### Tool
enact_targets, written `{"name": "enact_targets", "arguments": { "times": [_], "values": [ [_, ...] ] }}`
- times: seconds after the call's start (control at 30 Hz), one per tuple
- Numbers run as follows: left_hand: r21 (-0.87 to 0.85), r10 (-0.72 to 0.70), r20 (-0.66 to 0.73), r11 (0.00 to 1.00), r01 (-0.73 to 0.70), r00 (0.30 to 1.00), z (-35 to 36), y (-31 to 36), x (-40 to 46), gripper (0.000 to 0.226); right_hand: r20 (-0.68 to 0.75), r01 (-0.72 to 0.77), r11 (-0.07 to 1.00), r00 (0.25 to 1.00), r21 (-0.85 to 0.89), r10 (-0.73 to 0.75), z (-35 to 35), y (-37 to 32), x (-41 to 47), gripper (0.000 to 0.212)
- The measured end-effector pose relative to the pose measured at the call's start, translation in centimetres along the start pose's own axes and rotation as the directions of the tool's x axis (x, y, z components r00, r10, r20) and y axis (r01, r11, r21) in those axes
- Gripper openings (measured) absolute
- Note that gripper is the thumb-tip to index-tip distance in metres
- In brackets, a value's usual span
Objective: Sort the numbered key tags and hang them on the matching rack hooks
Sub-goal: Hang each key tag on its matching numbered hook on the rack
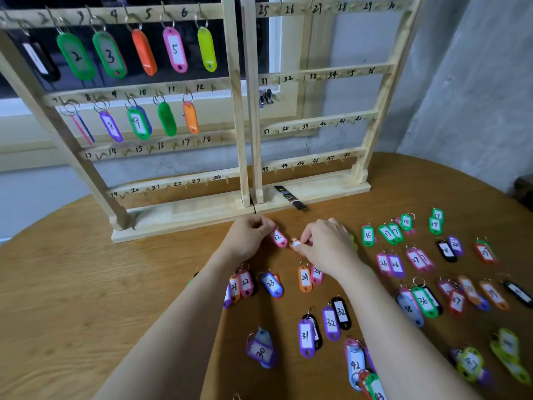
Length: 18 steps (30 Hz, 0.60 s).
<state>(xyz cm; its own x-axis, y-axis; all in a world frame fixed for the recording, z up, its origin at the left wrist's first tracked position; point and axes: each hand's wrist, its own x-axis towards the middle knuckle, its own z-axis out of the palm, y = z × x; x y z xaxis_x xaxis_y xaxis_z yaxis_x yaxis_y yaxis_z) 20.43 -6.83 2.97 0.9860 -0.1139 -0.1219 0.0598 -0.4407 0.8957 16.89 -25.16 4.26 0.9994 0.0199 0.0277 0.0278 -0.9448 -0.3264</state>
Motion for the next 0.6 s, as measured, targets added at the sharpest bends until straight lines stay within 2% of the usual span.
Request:
{"name": "enact_targets", "arguments": {
  "times": [0.17,0.27,0.37,0.5,0.6],
  "values": [
    [0.149,0.001,0.066,0.989,-0.011,0.998,-0.8,1.3,-0.1,0.022,0.009,-0.019,0.987,1.0,0.159,0.018,-0.2,-0.2,-0.8,0.012],
    [0.197,0.102,0.039,0.975,-0.107,0.994,-2.4,2.0,-0.7,0.024,0.056,-0.045,0.942,0.998,0.334,0.027,-1.1,-0.8,-1.3,0.013],
    [0.243,0.19,0.062,0.949,-0.199,0.98,-4.9,3.8,-1.1,0.029,0.042,-0.014,0.893,0.999,0.449,-0.006,-2.5,-1.8,-1.8,0.01],
    [0.301,0.287,0.014,0.912,-0.278,0.958,-8.5,6.6,-1.3,0.018,-0.007,0.038,0.879,0.999,0.475,-0.039,-4.3,-3.6,-2.1,0.008],
    [0.302,0.323,0.016,0.901,-0.313,0.946,-10.9,8.8,-1.5,0.016,-0.081,0.104,0.866,0.994,0.49,-0.074,-6.1,-5.1,-2.2,0.018]
  ]
}}
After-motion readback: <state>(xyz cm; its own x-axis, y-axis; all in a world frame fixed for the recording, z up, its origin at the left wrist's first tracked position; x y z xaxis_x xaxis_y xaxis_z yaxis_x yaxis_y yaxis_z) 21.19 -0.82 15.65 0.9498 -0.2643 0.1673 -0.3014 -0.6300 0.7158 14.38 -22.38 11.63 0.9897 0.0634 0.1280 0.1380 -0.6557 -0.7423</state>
